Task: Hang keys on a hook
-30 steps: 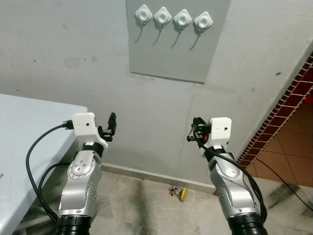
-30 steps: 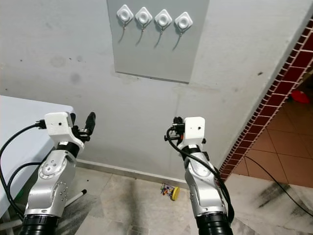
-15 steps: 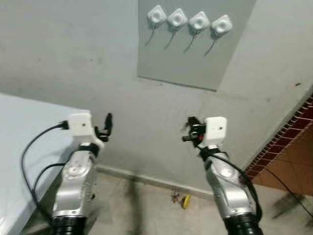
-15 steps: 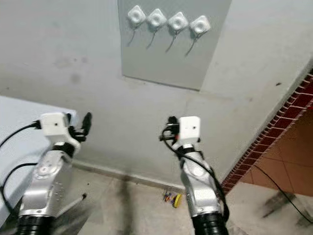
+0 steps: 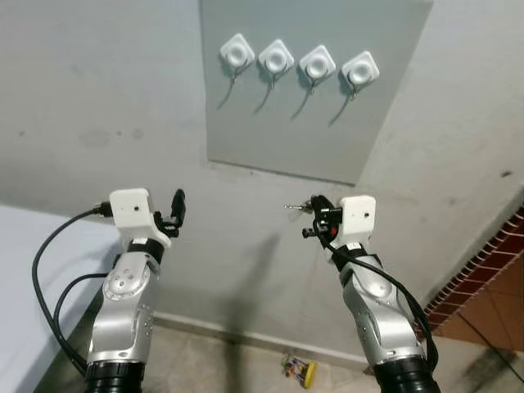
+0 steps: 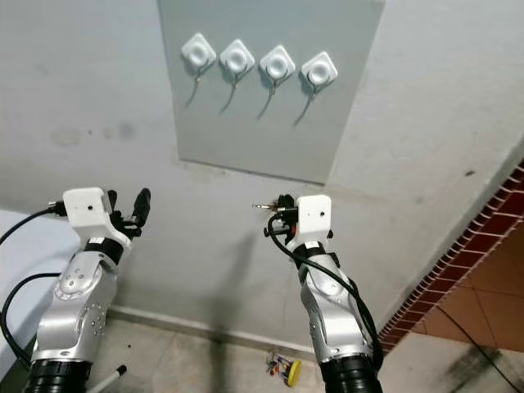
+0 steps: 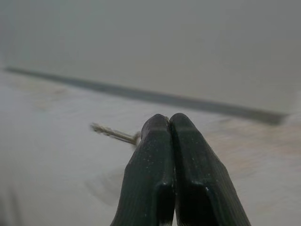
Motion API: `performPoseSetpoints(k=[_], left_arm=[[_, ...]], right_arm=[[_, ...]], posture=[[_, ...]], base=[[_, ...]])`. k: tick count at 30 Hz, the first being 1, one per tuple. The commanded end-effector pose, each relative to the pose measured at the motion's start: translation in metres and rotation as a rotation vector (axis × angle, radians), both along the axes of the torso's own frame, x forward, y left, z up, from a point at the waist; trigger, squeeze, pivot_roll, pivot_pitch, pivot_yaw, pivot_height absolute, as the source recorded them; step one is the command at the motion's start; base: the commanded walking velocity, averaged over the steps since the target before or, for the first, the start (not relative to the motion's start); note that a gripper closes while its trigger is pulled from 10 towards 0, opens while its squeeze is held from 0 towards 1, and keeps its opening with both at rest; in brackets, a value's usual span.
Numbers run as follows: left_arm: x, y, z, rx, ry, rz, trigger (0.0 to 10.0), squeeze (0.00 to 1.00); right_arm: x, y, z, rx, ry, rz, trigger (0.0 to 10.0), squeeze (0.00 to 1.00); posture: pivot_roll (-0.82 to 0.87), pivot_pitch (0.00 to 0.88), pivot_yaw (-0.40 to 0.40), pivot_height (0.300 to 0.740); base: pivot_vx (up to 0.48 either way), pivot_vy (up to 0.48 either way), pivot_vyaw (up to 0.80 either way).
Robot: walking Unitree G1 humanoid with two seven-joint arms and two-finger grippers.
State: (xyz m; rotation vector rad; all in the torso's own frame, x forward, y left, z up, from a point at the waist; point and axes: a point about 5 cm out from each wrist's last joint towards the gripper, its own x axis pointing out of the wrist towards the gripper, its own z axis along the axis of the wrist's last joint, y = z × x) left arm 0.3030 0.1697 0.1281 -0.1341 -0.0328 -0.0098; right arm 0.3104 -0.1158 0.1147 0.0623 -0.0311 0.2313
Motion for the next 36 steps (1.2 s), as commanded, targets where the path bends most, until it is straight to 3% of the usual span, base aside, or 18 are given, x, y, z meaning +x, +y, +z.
performPoseSetpoints(k=[1, 19, 22, 27, 29, 36], left_arm=[[0.002, -0.011, 0.009, 0.018, -0.046, -0.027, 10.0, 0.0], [-0.006, -0.032, 0.019, 0.086, -0.153, -0.173, 10.0, 0.0], [-0.013, -0.051, 0.035, 0.161, -0.244, -0.329, 10.0, 0.0], [-0.019, -0.06, 0.041, 0.181, -0.278, -0.402, 10.0, 0.0], [-0.028, -0.071, 0.045, 0.23, -0.317, -0.468, 10.0, 0.0], [-0.035, -0.076, 0.054, 0.211, -0.354, -0.497, 10.0, 0.0]], right_arm=[[0.001, -0.009, 0.003, -0.011, -0.013, -0.023, 10.0, 0.0], [-0.002, -0.007, 0.003, -0.022, -0.03, 0.04, 10.0, 0.0], [-0.006, 0.001, 0.02, 0.036, -0.101, 0.157, 10.0, 0.0], [-0.008, 0.008, 0.036, 0.091, -0.16, 0.218, 10.0, 0.0], [-0.012, 0.014, 0.053, 0.142, -0.226, 0.28, 10.0, 0.0], [-0.016, 0.018, 0.074, 0.168, -0.295, 0.338, 10.0, 0.0]], posture=[[-0.08, 0.0, -0.031, 0.74], [-0.07, 0.0, -0.04, 0.74], [-0.08, 0.002, -0.043, 0.74], [-0.08, 0.004, -0.041, 0.74], [-0.08, 0.007, -0.041, 0.74], [-0.08, 0.012, -0.044, 0.74]], base=[[0.0, 0.0, 0.0], [0.0, 0.0, 0.0], [0.0, 0.0, 0.0], [0.0, 0.0, 0.0], [0.0, 0.0, 0.0], [0.0, 0.0, 0.0]])
